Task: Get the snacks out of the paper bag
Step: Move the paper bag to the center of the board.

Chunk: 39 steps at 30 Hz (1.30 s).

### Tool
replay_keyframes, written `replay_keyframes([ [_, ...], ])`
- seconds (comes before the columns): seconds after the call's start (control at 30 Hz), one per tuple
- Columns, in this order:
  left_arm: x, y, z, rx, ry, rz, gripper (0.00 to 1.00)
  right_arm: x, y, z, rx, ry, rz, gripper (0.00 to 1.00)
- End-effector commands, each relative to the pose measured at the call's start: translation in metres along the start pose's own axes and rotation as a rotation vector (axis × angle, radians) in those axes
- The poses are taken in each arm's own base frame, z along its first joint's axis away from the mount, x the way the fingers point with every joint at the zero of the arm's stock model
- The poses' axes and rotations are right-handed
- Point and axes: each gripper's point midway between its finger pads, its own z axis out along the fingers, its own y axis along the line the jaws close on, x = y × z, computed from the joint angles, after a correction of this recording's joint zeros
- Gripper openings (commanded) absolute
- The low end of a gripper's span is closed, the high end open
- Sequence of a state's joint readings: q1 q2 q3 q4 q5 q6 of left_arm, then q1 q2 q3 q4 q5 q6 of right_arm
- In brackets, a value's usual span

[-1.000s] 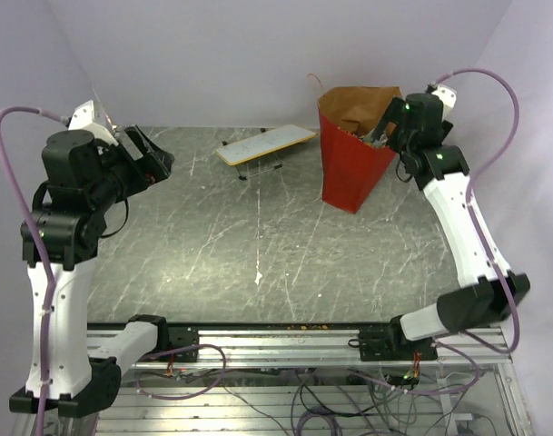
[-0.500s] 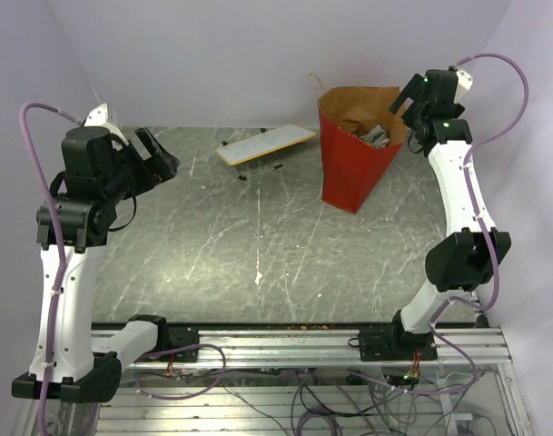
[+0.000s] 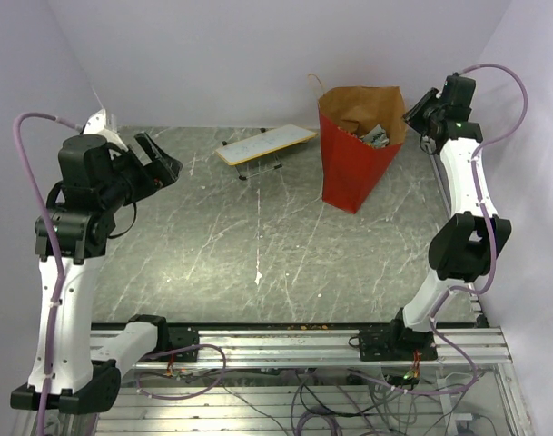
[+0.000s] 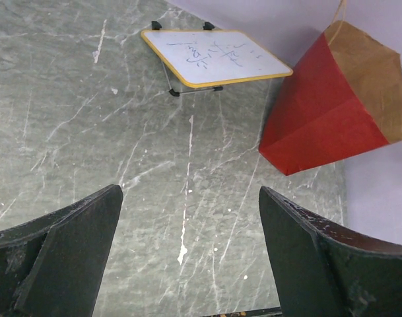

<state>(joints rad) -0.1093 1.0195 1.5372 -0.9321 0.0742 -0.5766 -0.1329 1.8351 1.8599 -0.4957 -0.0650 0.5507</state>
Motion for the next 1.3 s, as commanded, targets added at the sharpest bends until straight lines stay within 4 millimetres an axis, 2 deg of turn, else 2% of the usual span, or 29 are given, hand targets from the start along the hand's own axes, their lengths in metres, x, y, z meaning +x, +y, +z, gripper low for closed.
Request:
replay_keyframes([
  [0.0, -0.001, -0.015, -0.019, 0.077, -0.026, -0.01, 0.95, -0.01, 0.021, -0.024, -0.111, -0.023, 0.012, 0.17],
  [0.1, 0.003, -0.022, -0.028, 0.123, -0.016, -0.017, 0.95, -0.014, 0.018, -0.041, -0.093, -0.045, 0.016, 0.01],
  [0.23, 0.006, -0.037, -0.04, 0.209, -0.007, -0.036, 0.95, -0.013, 0.02, -0.063, -0.106, -0.049, 0.015, 0.0],
  [0.5, 0.029, -0.046, -0.063, 0.286, 0.059, -0.101, 0.95, 0.012, 0.029, -0.103, -0.171, 0.034, 0.004, 0.0],
  [0.77, 0.053, -0.048, -0.094, 0.328, 0.121, -0.163, 0.95, 0.053, 0.041, -0.146, -0.297, 0.146, 0.032, 0.0],
  [0.9, 0.06, -0.049, -0.108, 0.345, 0.128, -0.179, 0.95, 0.066, 0.046, -0.176, -0.342, 0.169, 0.039, 0.0],
  [1.0, 0.066, -0.051, -0.115, 0.369, 0.142, -0.211, 0.95, 0.077, 0.041, -0.198, -0.336, 0.177, 0.032, 0.0],
  [1.27, 0.069, -0.066, -0.102, 0.459, 0.189, -0.265, 0.95, 0.127, 0.02, -0.247, -0.322, 0.229, 0.033, 0.0],
])
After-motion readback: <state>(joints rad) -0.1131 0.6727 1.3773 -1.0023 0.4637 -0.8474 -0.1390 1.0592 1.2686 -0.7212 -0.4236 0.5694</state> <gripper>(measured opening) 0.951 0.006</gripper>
